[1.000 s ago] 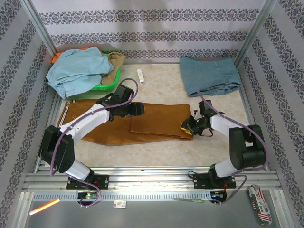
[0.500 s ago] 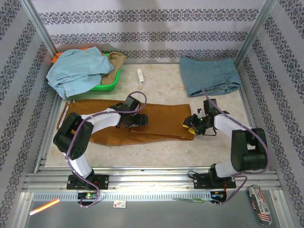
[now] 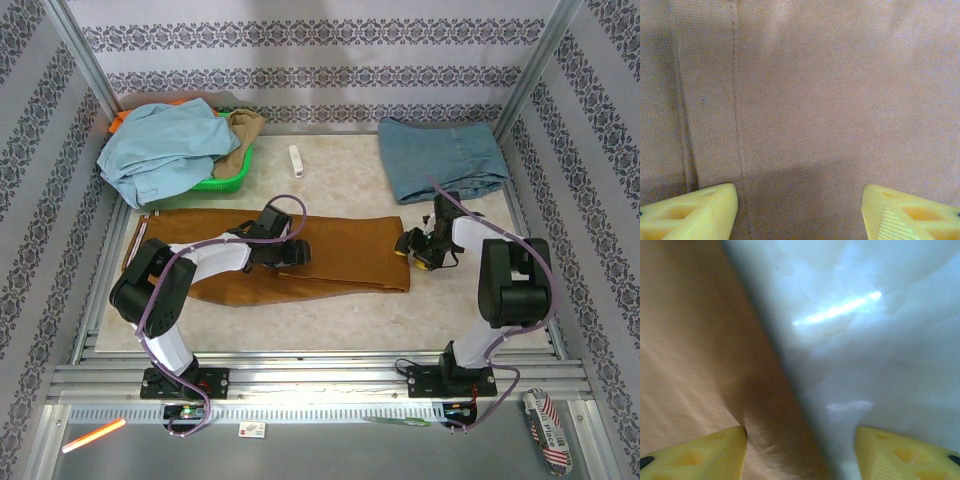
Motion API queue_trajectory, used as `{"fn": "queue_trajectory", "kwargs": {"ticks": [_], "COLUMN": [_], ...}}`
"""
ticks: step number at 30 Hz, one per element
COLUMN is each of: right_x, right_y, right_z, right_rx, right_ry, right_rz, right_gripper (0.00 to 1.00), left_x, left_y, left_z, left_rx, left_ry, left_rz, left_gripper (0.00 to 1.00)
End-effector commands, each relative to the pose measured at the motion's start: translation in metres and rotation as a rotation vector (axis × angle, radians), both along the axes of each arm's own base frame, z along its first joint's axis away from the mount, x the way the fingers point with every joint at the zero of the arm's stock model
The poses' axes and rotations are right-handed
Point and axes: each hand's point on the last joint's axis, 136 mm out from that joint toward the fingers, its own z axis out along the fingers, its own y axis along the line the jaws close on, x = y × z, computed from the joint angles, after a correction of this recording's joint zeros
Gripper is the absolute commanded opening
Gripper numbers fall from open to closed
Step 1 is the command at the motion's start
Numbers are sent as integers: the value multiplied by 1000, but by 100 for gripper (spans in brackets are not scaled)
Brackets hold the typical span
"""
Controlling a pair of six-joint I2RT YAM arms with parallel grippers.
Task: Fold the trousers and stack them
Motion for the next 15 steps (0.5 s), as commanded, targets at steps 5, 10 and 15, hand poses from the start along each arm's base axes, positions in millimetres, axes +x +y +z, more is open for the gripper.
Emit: {"fn": "queue_trajectory", "kwargs": {"ticks": [5, 10, 15], "right_x": [-5, -6, -6], "right_y": [26, 37, 38], "right_z": [8, 3, 9], "right_rx": [123, 173, 187], "right_ry": [-7, 20, 7], "right_rz": [65, 84, 79], "right_gripper": [52, 41, 28], "left_x": [-19, -15, -16], "left_y": [4, 3, 5], "left_z": [-25, -21, -15], "left_rx": [-3, -23, -26], "left_ry": [110, 109, 103], "left_rz": [-5, -5, -7], "left_gripper": [67, 67, 67]}}
